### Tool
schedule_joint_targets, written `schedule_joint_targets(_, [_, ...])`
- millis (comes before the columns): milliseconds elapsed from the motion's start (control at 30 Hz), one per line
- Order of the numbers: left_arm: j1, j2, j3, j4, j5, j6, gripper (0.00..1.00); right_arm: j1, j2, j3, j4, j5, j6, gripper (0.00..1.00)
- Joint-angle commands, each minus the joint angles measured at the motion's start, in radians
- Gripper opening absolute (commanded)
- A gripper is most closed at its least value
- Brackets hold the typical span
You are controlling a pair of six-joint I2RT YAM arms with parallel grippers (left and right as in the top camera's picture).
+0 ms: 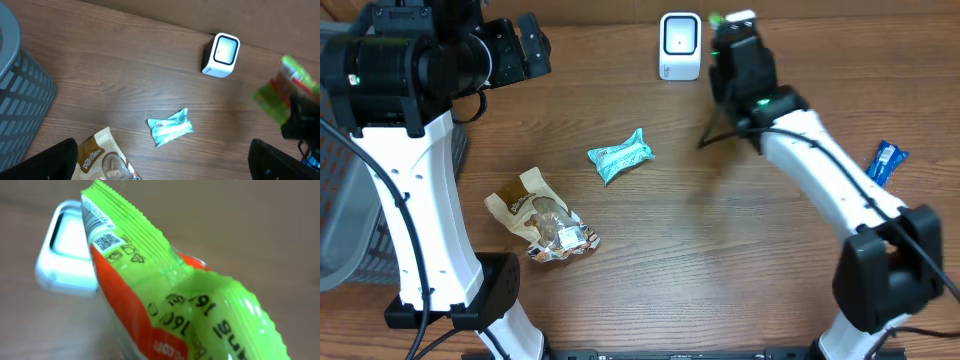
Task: Scan the item barcode
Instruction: 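Carry the green packet up to the white scanner, then hold the green packet's barcode against the scanner face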
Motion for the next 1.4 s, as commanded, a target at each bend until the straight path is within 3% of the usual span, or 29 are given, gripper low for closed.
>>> schedule_joint_targets(0, [-0.002, 0.000, -0.001, 0.001, -0.004, 0.019, 1.00, 0.063, 0.080, 0.024, 0.238, 0.363, -0.365, 0.04])
schedule_joint_targets(133, [-0.002, 0.000, -0.001, 0.001, -0.004, 0.019, 1.00, 0.073, 0.208, 0.024, 0.577, 0.364, -0.682, 0.04])
schedule_joint_targets(267, [-0.002, 0.000, -0.001, 0.001, -0.004, 0.019, 1.00, 0.053, 0.311, 0.024, 0.776, 0.363, -0.977, 0.04])
schedule_joint_targets(400, [-0.002, 0.000, -0.001, 0.001, -0.004, 0.019, 1.00, 0.038, 0.388, 0.024, 0.908, 0.338, -1.132, 0.04])
schedule_joint_targets(1367, [-0.002, 0.000, -0.001, 0.001, -0.004, 0.019, 1.00, 0.017, 0.433, 0.024, 0.908, 0.145, -1.173, 0.04])
